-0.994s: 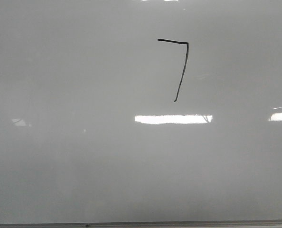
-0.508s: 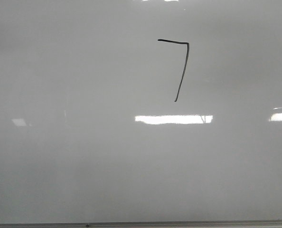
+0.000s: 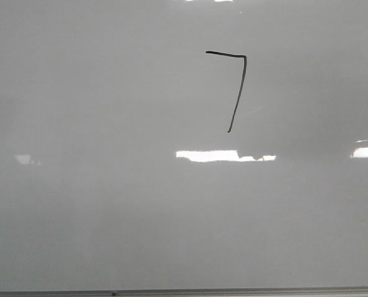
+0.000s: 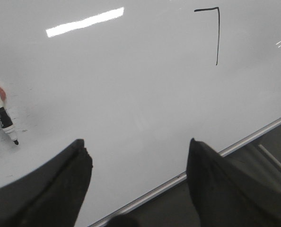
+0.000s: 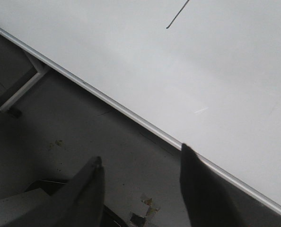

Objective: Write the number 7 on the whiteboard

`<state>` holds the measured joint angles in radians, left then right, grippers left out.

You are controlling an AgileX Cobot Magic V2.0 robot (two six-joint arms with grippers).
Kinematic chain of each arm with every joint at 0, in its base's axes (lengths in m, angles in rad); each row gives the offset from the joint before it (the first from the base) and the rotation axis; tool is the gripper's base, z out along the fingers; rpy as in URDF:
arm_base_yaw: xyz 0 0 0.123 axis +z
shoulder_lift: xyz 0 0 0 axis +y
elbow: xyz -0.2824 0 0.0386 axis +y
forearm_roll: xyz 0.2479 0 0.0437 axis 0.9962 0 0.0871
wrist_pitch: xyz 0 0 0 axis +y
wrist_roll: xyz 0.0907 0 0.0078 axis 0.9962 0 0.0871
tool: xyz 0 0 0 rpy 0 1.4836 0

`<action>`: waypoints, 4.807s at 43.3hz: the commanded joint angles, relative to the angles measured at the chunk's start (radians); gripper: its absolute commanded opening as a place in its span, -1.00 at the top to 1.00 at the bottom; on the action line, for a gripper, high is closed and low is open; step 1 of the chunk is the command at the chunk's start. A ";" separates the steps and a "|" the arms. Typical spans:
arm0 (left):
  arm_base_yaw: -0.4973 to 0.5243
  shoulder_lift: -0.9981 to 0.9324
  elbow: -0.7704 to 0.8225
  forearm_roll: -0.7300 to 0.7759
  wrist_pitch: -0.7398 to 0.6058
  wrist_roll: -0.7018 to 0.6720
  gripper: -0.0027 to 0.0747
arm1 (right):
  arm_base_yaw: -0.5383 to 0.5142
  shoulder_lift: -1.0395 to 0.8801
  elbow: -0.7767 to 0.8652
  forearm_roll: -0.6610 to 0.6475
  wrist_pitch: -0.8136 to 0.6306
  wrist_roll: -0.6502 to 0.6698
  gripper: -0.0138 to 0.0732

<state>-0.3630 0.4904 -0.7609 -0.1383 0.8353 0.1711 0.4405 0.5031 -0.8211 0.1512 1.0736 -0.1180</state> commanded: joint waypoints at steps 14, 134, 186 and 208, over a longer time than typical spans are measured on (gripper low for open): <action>-0.009 0.005 -0.022 -0.012 -0.088 -0.002 -0.20 | -0.007 0.004 -0.019 -0.062 -0.086 0.069 -0.21; 0.383 -0.512 0.780 0.099 -0.889 -0.127 0.98 | -0.007 0.004 -0.019 -0.061 -0.083 0.069 0.84; 0.373 -0.510 0.780 0.099 -0.889 -0.127 0.98 | -0.308 -0.304 0.297 -0.065 -0.472 0.069 0.84; 0.373 -0.510 0.780 0.099 -0.889 -0.127 0.98 | -0.414 -0.531 0.789 -0.061 -0.954 0.069 0.84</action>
<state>0.0163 -0.0065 0.0077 -0.0297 0.0375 0.0468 0.0333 -0.0109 -0.0537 0.0946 0.3029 -0.0436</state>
